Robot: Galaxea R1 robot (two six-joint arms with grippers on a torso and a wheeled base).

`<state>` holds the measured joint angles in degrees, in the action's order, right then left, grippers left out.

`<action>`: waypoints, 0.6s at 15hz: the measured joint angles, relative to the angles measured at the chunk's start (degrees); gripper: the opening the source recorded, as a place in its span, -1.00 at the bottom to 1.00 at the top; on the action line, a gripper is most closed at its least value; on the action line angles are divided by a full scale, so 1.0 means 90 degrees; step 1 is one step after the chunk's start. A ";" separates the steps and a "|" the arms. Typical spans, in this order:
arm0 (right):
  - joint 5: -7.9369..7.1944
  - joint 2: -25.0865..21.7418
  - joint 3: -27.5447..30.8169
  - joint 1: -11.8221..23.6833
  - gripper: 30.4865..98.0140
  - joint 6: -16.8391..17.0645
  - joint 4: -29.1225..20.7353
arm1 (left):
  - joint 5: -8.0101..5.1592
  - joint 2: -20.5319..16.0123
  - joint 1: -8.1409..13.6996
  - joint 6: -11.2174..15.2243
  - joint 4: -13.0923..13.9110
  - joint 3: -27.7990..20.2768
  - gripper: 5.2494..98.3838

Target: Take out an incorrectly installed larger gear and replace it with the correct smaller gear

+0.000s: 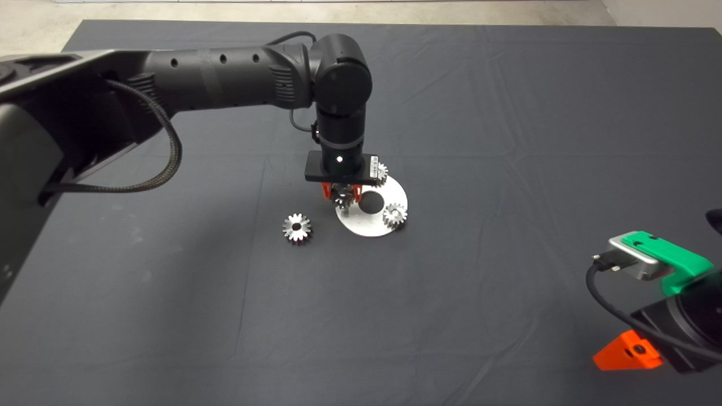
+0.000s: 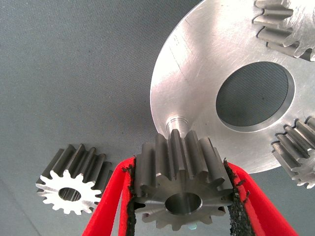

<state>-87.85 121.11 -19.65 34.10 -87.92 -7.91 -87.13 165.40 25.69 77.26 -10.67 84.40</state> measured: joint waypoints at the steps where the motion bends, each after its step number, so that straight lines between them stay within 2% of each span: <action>1: 0.0000 0.0000 -0.0001 0.0000 0.97 0.0000 0.0000 | 0.0000 -0.0003 -0.0012 -0.0004 0.0000 0.0000 -0.33; 9: -0.0003 0.0003 -0.0003 0.0000 0.97 0.0003 0.0000 | 0.0003 -0.0023 -0.0087 -0.0024 0.0000 0.0000 -0.33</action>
<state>-87.87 121.14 -19.68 34.10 -87.89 -7.91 -87.10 165.19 24.91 77.04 -10.67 84.40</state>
